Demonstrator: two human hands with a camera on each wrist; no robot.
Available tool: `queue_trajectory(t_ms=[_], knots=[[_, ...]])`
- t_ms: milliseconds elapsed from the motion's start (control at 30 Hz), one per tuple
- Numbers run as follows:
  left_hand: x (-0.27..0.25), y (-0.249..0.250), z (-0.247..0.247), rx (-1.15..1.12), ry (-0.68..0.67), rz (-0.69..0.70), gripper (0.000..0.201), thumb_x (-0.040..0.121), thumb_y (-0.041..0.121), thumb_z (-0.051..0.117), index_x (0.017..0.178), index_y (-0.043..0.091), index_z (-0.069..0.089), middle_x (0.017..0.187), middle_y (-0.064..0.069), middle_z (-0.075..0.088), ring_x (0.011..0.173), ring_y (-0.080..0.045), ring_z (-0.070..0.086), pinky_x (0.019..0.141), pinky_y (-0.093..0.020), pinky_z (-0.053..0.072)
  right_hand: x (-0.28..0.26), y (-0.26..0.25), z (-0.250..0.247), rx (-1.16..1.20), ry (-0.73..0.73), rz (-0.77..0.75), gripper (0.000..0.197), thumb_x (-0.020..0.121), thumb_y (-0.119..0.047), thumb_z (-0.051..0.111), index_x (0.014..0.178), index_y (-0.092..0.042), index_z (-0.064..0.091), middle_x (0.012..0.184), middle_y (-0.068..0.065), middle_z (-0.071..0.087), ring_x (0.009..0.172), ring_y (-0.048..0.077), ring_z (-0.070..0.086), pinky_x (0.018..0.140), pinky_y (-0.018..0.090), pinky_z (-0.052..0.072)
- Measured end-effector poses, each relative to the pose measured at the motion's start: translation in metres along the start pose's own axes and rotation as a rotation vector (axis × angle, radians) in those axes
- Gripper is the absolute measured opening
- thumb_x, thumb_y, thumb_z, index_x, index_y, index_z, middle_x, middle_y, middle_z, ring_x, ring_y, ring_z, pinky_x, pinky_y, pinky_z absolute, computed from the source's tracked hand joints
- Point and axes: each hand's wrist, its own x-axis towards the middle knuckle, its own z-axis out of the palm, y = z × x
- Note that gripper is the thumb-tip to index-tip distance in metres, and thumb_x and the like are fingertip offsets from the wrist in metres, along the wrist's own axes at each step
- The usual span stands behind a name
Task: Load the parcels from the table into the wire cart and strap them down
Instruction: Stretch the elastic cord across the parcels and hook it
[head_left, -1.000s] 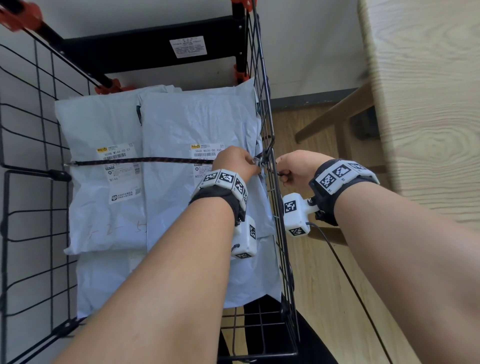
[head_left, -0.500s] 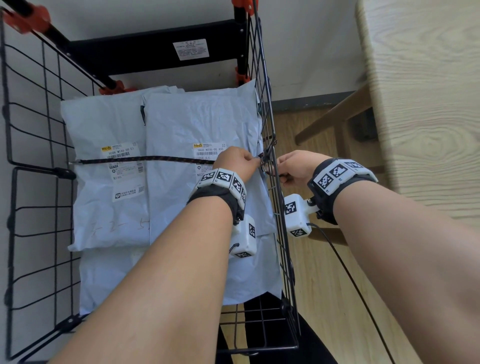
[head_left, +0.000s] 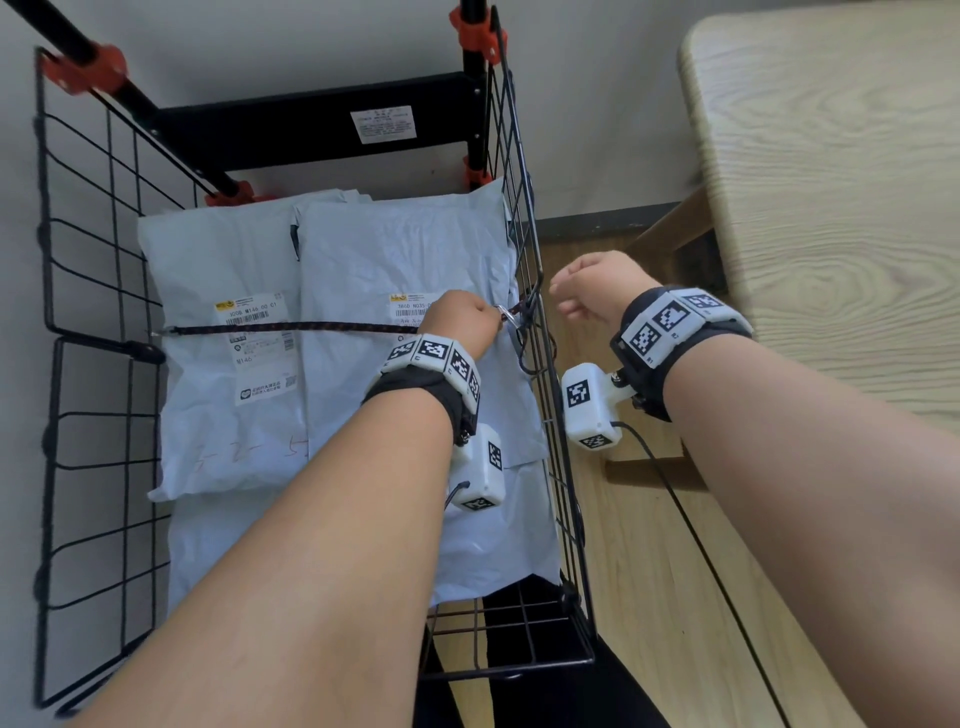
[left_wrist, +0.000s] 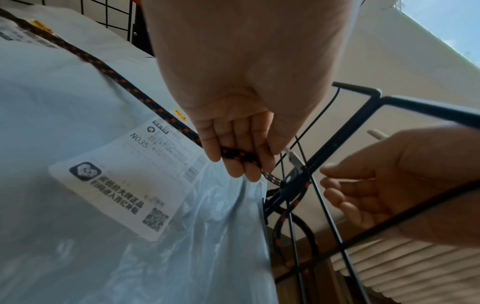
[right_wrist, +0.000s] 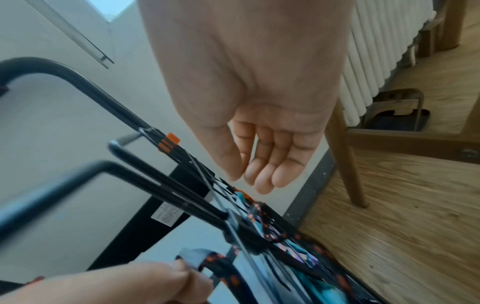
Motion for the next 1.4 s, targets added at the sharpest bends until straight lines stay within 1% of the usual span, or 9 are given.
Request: queue_trajectory(t_ms=[167, 333, 467, 567, 733, 867, 1000, 1200, 1400], knots=[[-0.007, 0.003, -0.008, -0.017, 0.008, 0.040, 0.032, 0.086, 0.022, 0.052, 0.082, -0.002, 0.072, 0.088, -0.023, 0.069, 0.069, -0.023, 0.056, 0.076, -0.042, 0.055, -0.019, -0.016, 0.006, 0.027, 0.070, -0.139, 0.014, 0.087, -0.002, 0.059, 0.079, -0.013, 0.058, 0.075, 0.005, 0.061, 0.063, 0.014, 0.060, 0.061, 0.024, 0.052], [-0.014, 0.005, -0.013, 0.012, -0.020, 0.085, 0.031, 0.086, 0.022, 0.055, 0.080, -0.002, 0.073, 0.082, -0.020, 0.070, 0.074, -0.030, 0.064, 0.077, -0.041, 0.055, -0.052, -0.028, 0.005, 0.083, -0.033, -0.075, 0.009, 0.094, -0.002, 0.050, 0.089, -0.004, 0.057, 0.070, 0.009, 0.055, 0.041, 0.009, 0.056, 0.043, 0.018, 0.051], [-0.019, 0.005, -0.018, 0.037, -0.054, 0.118, 0.032, 0.087, 0.019, 0.054, 0.059, 0.012, 0.067, 0.075, -0.011, 0.068, 0.068, -0.023, 0.058, 0.067, -0.031, 0.049, -0.072, -0.019, 0.015, -0.083, 0.162, -0.198, 0.007, 0.087, -0.004, 0.060, 0.083, -0.010, 0.061, 0.066, 0.003, 0.061, 0.052, 0.011, 0.058, 0.050, 0.018, 0.050], [-0.023, 0.006, -0.023, 0.046, -0.068, 0.147, 0.034, 0.086, 0.016, 0.055, 0.053, 0.020, 0.062, 0.069, -0.005, 0.066, 0.070, -0.023, 0.060, 0.065, -0.026, 0.047, -0.088, -0.018, 0.026, -0.029, 0.169, -0.189, 0.009, 0.087, -0.004, 0.060, 0.092, 0.000, 0.066, 0.066, 0.007, 0.065, 0.053, 0.015, 0.062, 0.053, 0.022, 0.055], [-0.030, 0.002, -0.032, 0.038, -0.100, 0.210, 0.024, 0.087, 0.015, 0.054, 0.069, 0.014, 0.070, 0.088, -0.011, 0.073, 0.087, -0.025, 0.067, 0.083, -0.035, 0.054, -0.105, -0.021, 0.051, -0.078, 0.066, 0.059, 0.023, 0.096, -0.008, 0.053, 0.105, 0.009, 0.067, 0.094, 0.020, 0.072, 0.085, 0.028, 0.073, 0.082, 0.038, 0.059], [-0.032, -0.002, -0.038, 0.075, -0.120, 0.263, 0.024, 0.087, 0.017, 0.054, 0.075, 0.010, 0.074, 0.086, -0.011, 0.074, 0.089, -0.026, 0.068, 0.085, -0.036, 0.055, -0.108, -0.013, 0.068, -0.151, 0.143, 0.113, 0.027, 0.097, -0.011, 0.051, 0.114, 0.004, 0.067, 0.102, 0.017, 0.073, 0.096, 0.028, 0.071, 0.090, 0.041, 0.056], [-0.033, -0.001, -0.041, 0.125, -0.152, 0.306, 0.025, 0.088, 0.019, 0.055, 0.080, 0.008, 0.075, 0.086, -0.012, 0.073, 0.089, -0.028, 0.067, 0.084, -0.036, 0.055, -0.118, 0.001, 0.083, -0.252, 0.209, 0.047, 0.029, 0.096, -0.010, 0.049, 0.119, 0.004, 0.060, 0.112, 0.014, 0.066, 0.105, 0.031, 0.066, 0.087, 0.038, 0.056], [-0.033, -0.003, -0.044, 0.175, -0.196, 0.363, 0.023, 0.089, 0.020, 0.055, 0.078, 0.012, 0.074, 0.088, -0.012, 0.074, 0.086, -0.027, 0.067, 0.082, -0.036, 0.054, -0.123, 0.012, 0.108, -0.573, 0.227, 0.052, 0.034, 0.101, -0.007, 0.039, 0.132, 0.003, 0.049, 0.136, 0.020, 0.051, 0.125, 0.031, 0.051, 0.100, 0.035, 0.040], [-0.031, -0.004, -0.043, 0.183, -0.202, 0.381, 0.021, 0.091, 0.023, 0.057, 0.083, 0.014, 0.074, 0.089, -0.010, 0.073, 0.088, -0.024, 0.067, 0.083, -0.036, 0.055, -0.110, 0.032, 0.123, -0.376, 0.270, 0.044, 0.038, 0.094, -0.004, 0.041, 0.131, -0.006, 0.051, 0.126, 0.014, 0.058, 0.113, 0.030, 0.057, 0.091, 0.035, 0.046]])
